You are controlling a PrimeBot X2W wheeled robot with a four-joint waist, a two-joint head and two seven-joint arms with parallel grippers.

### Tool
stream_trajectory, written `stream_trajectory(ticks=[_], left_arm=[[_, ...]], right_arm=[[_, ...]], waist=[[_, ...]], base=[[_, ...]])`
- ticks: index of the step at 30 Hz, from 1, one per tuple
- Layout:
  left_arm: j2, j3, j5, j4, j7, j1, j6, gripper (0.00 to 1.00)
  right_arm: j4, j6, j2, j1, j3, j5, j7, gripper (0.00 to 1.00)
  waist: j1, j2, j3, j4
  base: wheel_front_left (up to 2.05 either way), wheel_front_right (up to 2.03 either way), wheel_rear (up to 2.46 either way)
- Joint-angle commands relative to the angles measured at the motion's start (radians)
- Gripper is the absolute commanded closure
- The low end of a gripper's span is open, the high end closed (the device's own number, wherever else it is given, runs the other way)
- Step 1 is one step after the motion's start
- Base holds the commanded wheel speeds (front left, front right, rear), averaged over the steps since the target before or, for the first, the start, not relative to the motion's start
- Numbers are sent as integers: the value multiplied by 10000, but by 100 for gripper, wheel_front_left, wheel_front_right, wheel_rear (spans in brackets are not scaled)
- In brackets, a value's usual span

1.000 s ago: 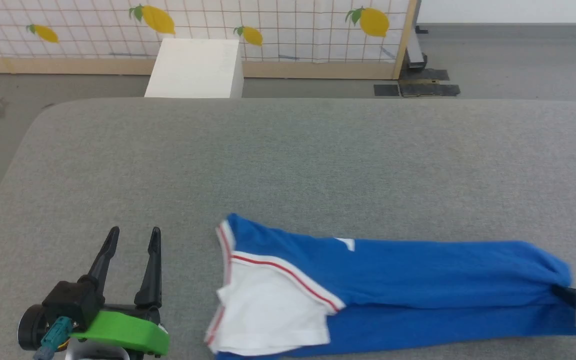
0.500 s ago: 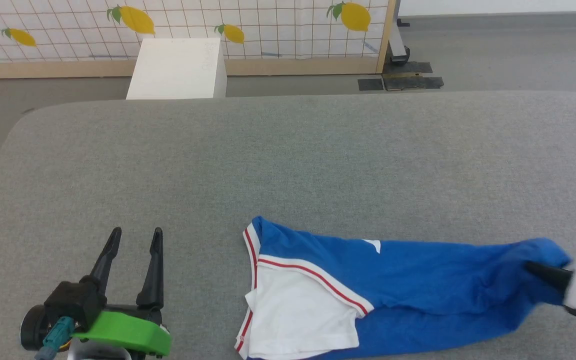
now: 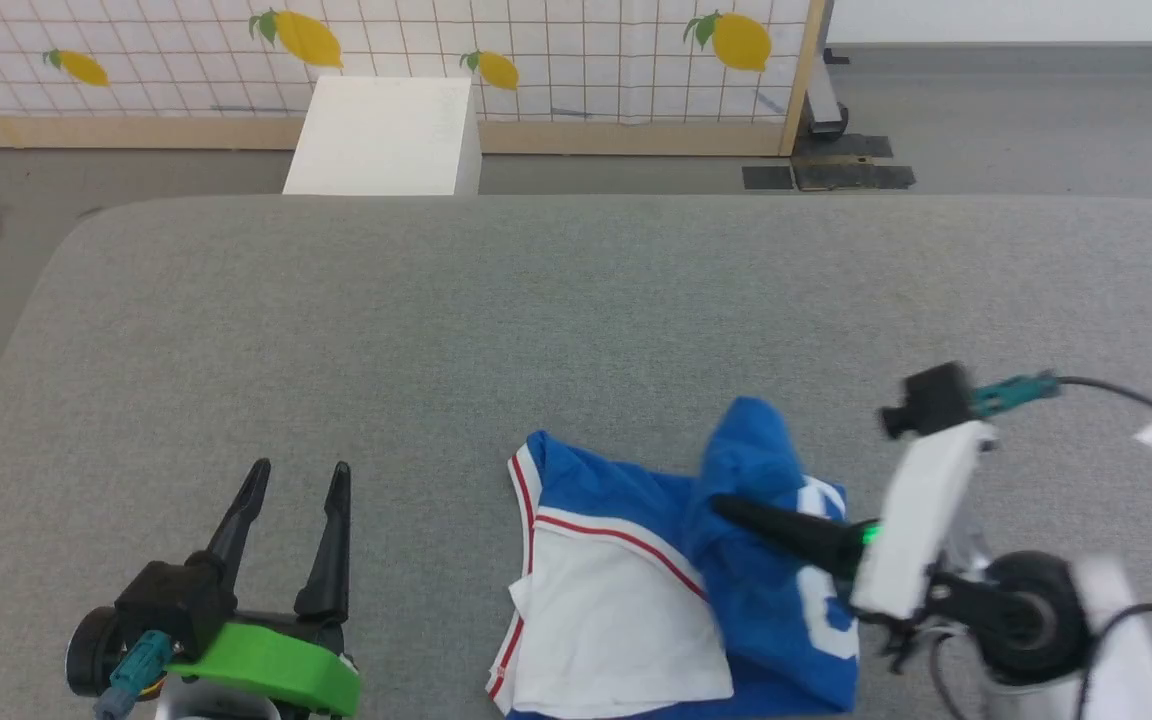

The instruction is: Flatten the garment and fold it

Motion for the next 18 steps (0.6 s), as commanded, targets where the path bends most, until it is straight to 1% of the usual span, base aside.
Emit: stream_trajectory(ticks=[1,6,10,11,12,13,14,18], left_arm=[[9,-15,-61,82,-1,-210,-87,0],[-45,-156,-47,241,-8,-476,-214,0],[-129,-213,-58,370,-20,-600,-267,0],[-161,-208,-58,424,-27,-621,-268,0],[-179,-203,-56,448,-30,-630,-266,0],[-189,-196,-54,462,-33,-636,-267,0],[-197,-185,-49,477,-36,-645,-270,0],[-205,-139,-25,548,-46,-674,-294,0]], right_arm=[[268,-11,98,-240,443,164,-315,100],[1501,-11,191,-571,1936,-29,-1442,100],[2762,-11,207,-874,2816,-444,-2241,100],[3315,-11,211,-1047,3106,-603,-2681,100],[3566,-11,213,-1143,3286,-593,-2832,88],[3724,-11,214,-1225,3419,-576,-2960,58],[3866,-11,215,-1338,3620,-548,-3093,0],[3880,-11,218,-1754,4441,-348,-3488,0]], waist=[[0,120,72,101],[0,120,244,356],[0,120,396,522],[0,120,453,549],[0,120,474,556],[0,120,499,555],[0,120,524,548],[0,120,543,481]], base=[[0,0,0],[0,0,0],[0,0,0],[0,0,0],[0,0,0],[0,0,0],[0,0,0],[0,0,0]])
